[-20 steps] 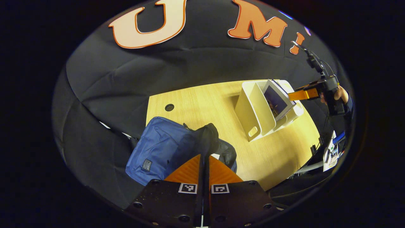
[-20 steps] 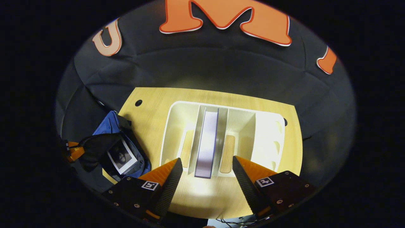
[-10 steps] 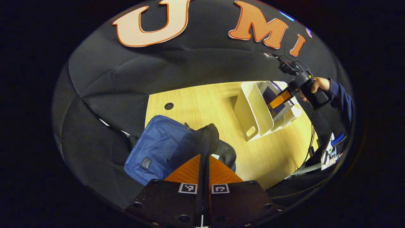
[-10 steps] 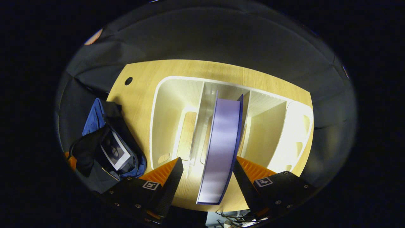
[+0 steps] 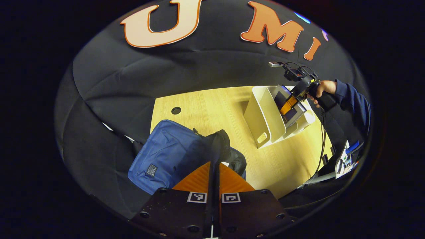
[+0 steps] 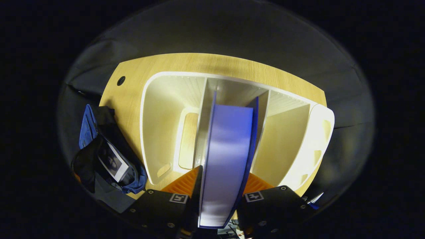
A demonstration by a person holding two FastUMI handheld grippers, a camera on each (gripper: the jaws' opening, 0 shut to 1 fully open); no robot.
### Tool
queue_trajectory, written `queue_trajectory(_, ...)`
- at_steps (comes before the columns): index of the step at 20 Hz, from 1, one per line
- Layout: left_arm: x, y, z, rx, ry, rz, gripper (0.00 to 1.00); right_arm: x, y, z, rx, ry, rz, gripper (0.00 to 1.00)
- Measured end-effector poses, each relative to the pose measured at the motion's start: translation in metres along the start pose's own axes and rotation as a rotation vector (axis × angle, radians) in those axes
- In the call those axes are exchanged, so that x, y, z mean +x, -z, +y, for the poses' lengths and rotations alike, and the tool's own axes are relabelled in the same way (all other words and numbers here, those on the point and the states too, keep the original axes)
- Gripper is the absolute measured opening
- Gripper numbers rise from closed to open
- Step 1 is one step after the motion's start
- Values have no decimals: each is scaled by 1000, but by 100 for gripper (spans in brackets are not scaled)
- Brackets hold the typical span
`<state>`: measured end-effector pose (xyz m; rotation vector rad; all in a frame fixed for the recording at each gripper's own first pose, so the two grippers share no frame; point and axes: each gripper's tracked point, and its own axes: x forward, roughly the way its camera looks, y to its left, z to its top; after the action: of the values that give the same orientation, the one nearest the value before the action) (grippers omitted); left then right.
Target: Open the schoolbag, grab two books from the bookshelf and put them into the schoolbag.
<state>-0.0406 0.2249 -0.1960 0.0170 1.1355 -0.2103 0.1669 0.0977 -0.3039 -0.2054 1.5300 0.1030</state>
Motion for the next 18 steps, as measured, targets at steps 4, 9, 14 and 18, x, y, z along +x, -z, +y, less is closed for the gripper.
queue_trajectory(4,1,2,-1,-3,9,-3,2,-6,2,-4,31,-4,-6,33)
queue_trajectory(9,3,0,0,4,16,-5,2,-45,11,-4,13,-57,-44,40)
queue_trajectory(14,4,-1,-3,11,27,-4,2,-104,24,-12,-29,-84,-123,40)
queue_trajectory(18,5,-1,-5,15,34,-5,2,-150,39,-10,-61,-110,-181,39)
